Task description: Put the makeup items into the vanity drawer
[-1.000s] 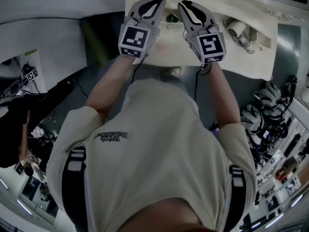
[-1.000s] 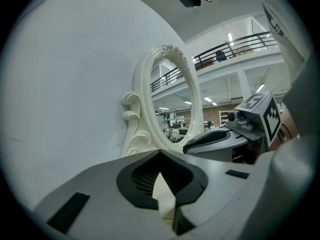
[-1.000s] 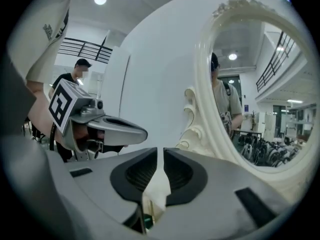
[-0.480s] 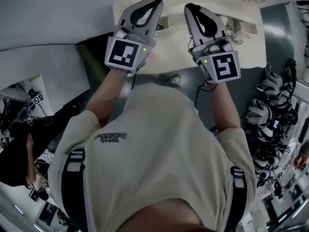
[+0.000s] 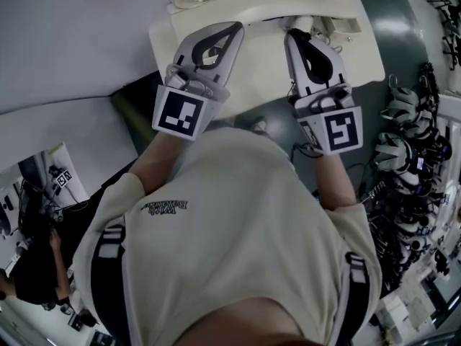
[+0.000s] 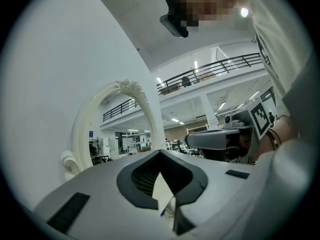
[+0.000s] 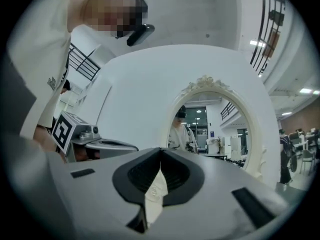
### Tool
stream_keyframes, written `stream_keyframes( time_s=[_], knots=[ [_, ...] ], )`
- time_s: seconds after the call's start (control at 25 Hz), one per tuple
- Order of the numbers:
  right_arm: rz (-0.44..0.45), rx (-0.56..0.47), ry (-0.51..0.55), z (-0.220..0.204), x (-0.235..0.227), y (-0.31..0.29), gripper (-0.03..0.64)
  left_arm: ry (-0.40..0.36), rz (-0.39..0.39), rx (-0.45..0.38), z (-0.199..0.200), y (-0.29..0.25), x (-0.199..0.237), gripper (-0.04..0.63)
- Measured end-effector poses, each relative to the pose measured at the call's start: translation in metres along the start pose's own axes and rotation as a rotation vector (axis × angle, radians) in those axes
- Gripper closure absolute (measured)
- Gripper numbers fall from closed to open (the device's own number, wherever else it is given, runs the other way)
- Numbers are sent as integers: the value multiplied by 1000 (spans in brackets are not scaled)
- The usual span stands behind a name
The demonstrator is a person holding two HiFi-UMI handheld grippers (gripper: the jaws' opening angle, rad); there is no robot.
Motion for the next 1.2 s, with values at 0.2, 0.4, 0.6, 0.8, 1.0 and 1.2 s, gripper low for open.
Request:
stream_keyframes(
  time_s=[0.2,0.4,0.6,0.8,1.0,1.2],
  knots=[
    [-51,3,-22,1,-5,32,611,13,-48,-13,4,0,-26,581],
    [-68,-3,-30,4,-9,47,611,11,-63,-17,8,-5,-39,581],
    [-55,-4,-38,3,-10,51,611,14,-85,0,7,-8,-46,581],
    [-44,-9,-49,2,-11,51,611,46,-83,14,0,-8,-48,581],
    [-35,1,-52,-2,-12,54,611,58,-60,15,-3,-8,-49,581],
    [-34,4,-64,-3,-16,57,611,62,-57,12,-1,-11,-51,581]
  ],
)
Point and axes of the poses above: the fingertips, and each gripper's own axes: y backward along the fingers, x to its left, z out of its top, the point moved 6 cm from there along y, backward along the fingers, and after that the axes turned 2 degrees about -x, right-handed, at the moved point
